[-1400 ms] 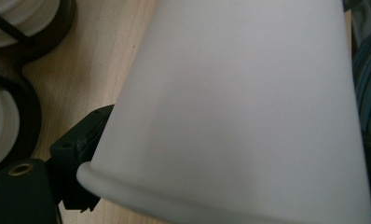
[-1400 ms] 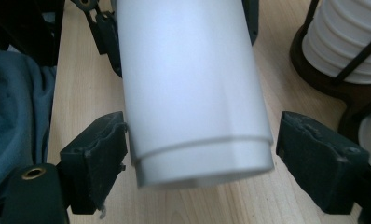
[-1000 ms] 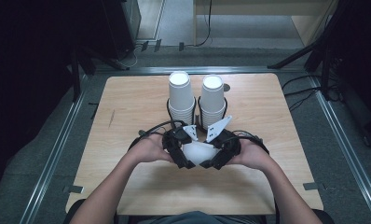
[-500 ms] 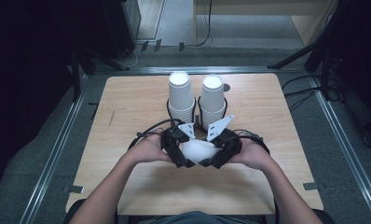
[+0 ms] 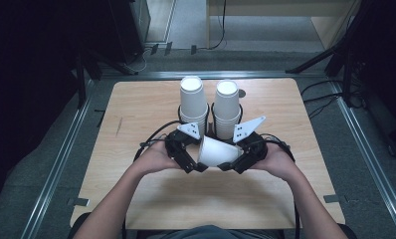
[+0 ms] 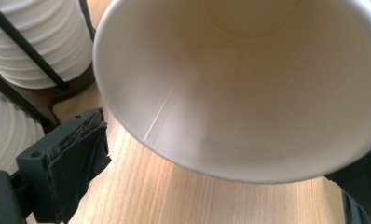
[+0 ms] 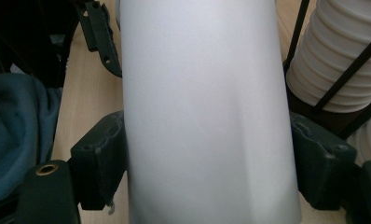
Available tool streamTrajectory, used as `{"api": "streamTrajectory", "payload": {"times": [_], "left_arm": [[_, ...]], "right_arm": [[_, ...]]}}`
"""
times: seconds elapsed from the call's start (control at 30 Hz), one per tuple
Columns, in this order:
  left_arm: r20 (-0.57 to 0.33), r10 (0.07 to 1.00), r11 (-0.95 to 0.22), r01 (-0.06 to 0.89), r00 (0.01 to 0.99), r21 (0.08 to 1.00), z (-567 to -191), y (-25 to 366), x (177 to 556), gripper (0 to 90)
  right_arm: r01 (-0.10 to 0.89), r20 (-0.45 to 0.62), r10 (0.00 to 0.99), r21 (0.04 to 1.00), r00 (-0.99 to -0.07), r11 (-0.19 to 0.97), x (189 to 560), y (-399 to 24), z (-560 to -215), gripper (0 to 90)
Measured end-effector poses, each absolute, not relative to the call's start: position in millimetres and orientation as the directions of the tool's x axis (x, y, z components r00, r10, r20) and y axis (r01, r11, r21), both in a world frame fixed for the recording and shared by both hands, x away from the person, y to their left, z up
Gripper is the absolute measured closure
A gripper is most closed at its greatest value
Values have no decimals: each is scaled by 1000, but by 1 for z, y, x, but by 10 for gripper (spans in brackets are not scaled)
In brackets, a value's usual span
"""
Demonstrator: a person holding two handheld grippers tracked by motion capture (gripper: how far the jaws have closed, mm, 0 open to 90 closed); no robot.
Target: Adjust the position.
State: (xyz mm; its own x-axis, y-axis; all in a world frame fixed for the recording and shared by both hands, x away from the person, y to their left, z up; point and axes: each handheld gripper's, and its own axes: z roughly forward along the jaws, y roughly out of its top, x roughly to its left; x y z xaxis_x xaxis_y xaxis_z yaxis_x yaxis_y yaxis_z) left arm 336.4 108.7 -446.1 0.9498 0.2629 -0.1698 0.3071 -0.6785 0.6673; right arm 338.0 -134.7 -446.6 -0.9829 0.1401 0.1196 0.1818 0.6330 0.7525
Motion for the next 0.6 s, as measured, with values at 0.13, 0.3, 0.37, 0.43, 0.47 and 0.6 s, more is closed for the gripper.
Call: {"api": "streamTrajectory", "payload": {"times": [0.13,0.3,0.37,0.43,0.47,0.6], "left_arm": [[-200,270,-642,331,942,692,-445,113,337,0],[-232,271,-591,351,934,726,-443,116,336,0],[-235,264,-581,349,935,735,-442,116,336,0],[-249,256,-569,354,934,742,-442,115,335,0],[-256,253,-565,357,933,744,-442,114,335,0],[-278,232,-555,361,932,749,-443,111,334,0]], "right_arm": [[185,126,140,771,-982,609,338,-138,-444,209],[188,135,135,795,-982,577,338,-141,-441,209],[184,132,131,801,-982,570,337,-140,-440,209],[181,133,125,806,-983,563,337,-139,-440,209],[180,136,121,808,-983,560,337,-139,-441,209],[169,138,98,813,-986,557,334,-135,-441,208]]}}
